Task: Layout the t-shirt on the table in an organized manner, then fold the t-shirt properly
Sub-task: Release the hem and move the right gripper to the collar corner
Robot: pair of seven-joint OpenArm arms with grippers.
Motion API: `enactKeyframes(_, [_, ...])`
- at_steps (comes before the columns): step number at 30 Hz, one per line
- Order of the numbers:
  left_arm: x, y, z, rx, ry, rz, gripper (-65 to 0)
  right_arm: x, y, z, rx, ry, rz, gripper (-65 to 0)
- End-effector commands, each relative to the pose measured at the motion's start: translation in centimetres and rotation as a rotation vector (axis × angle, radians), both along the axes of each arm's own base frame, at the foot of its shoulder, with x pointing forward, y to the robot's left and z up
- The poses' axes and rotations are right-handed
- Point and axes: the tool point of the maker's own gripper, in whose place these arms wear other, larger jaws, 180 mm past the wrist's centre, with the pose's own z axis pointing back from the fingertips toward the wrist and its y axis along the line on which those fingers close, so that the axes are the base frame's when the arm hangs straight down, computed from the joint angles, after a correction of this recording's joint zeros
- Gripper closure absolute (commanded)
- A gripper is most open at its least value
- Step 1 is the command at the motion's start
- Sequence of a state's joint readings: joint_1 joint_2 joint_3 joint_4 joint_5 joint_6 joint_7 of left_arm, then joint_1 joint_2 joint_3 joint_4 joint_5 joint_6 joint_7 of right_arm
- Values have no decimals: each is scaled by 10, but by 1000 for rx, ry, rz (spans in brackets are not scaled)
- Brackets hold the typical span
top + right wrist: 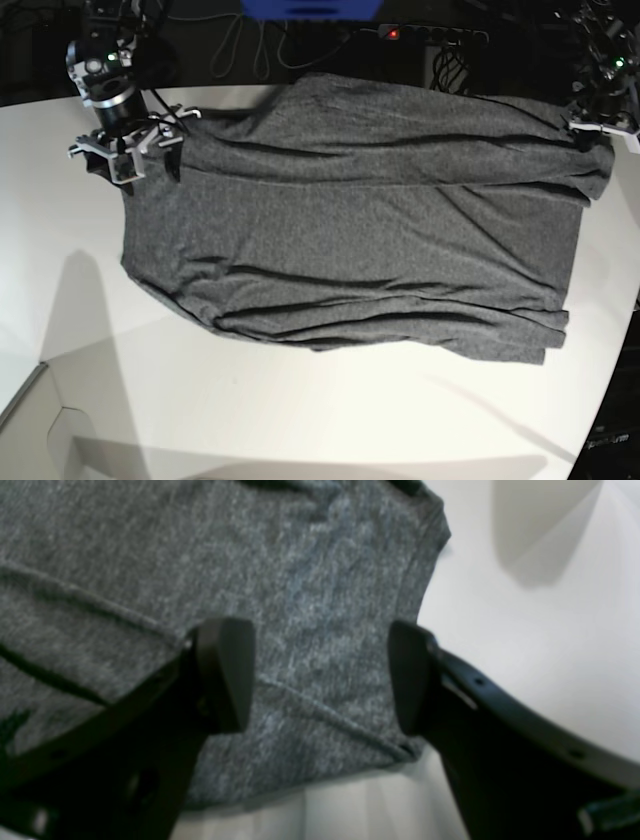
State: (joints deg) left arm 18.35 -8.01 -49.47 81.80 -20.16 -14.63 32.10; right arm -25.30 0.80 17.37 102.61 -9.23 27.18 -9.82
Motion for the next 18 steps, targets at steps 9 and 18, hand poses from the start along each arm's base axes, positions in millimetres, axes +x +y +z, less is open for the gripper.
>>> enactKeyframes(9, [-3,-16,-23,-50,63,-44,-340,5,-1,13,-1,-49,4,-421])
enactKeyframes(18, [-4,-22,-28,-66,69,-47,-200,-4,0,7,0,-26,5,-420])
